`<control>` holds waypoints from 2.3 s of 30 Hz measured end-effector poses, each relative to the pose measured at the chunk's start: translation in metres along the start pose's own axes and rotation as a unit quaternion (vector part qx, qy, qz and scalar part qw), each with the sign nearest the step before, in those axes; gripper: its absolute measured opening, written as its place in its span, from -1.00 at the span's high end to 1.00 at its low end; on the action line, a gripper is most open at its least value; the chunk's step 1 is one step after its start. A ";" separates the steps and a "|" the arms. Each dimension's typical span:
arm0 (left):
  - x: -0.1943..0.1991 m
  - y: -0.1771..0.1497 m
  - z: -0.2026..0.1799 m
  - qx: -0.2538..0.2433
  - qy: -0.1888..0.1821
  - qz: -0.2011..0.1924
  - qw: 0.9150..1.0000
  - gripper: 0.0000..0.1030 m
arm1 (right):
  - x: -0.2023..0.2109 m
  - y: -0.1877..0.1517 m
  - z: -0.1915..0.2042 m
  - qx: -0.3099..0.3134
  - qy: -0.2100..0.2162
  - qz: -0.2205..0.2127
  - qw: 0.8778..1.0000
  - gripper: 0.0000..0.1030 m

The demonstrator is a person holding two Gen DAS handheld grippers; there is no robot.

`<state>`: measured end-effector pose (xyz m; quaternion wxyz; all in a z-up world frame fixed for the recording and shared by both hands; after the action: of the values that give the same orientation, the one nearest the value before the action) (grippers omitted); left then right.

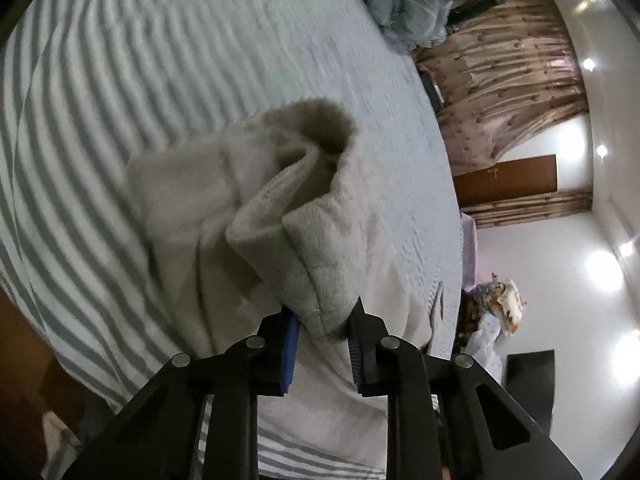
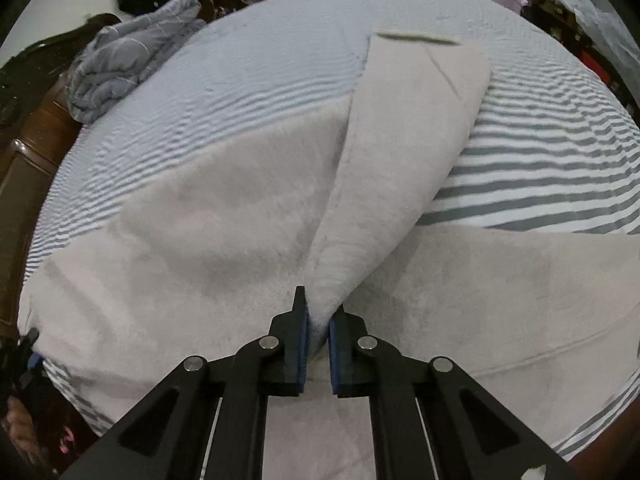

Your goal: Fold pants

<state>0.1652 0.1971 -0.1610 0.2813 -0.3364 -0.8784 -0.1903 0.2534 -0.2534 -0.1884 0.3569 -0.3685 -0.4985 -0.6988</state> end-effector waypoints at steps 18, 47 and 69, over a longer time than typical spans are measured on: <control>0.015 0.027 0.009 -0.105 0.079 0.031 0.991 0.62 | 0.048 -0.079 0.045 0.015 0.045 0.027 0.999 0.88; 0.029 -0.068 -0.013 -0.244 0.108 0.015 0.964 0.23 | 0.050 -0.086 -0.015 -0.026 0.064 0.045 0.997 0.23; -0.147 -0.343 -0.135 -0.511 0.041 0.181 0.839 0.08 | 0.055 0.050 -0.081 0.011 0.005 0.054 0.998 0.23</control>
<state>0.0657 -0.1851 -0.1982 0.1346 -0.5771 -0.5675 -0.5717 0.2573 -0.3508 -0.1379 0.4008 -0.3872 -0.4834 -0.6751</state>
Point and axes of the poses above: each gripper's, at about its wrist camera, not at the fingertips, and x roughly against the way its jaws point, z to its left, y to its top, the point moved 10 cm from there along -x, roughly the way its jaws point, and after that the axes turned 2 degrees about y, right-handed, at the moved point
